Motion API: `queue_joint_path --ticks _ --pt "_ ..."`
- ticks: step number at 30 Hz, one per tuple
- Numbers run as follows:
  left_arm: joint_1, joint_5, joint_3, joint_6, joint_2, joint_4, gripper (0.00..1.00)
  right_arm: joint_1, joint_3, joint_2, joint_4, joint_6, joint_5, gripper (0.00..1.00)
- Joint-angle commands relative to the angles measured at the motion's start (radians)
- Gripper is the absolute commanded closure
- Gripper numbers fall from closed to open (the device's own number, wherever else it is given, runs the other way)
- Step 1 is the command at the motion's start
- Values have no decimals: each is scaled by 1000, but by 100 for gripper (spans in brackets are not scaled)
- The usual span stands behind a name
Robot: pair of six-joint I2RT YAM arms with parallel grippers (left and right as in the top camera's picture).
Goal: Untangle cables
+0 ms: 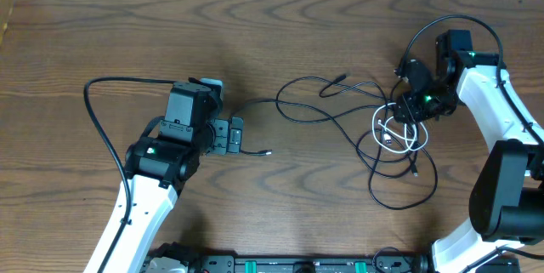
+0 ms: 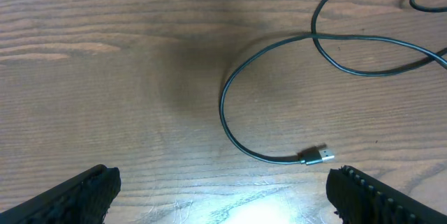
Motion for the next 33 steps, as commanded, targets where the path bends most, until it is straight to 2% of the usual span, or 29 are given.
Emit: queue_joint_path --ticks 1,2,3,12,15,17,20,29,33 --pt "6 -16 3 -13 3 -1 1 13 -5 1 -2 18 -38 67" --pt "6 -16 3 -13 3 -1 1 19 -14 1 -1 18 -38 75" --pt "6 -16 3 -13 3 -1 1 25 -21 1 -1 19 -38 76" --pt "6 -16 3 -13 3 -1 1 53 -79 3 31 21 -37 76" --pt "6 -16 3 -13 3 -1 1 52 -80 2 38 21 -37 88" --pt "6 -16 3 -13 3 -1 1 52 -79 2 42 21 -37 90" --pt "6 -16 3 -13 3 -1 1 50 -68 2 42 31 -42 99" --pt "6 -16 3 -13 3 -1 1 48 100 -100 -58 55 -68 99" --pt "6 -16 3 -13 3 -1 1 48 172 -198 -37 62 -185 99"
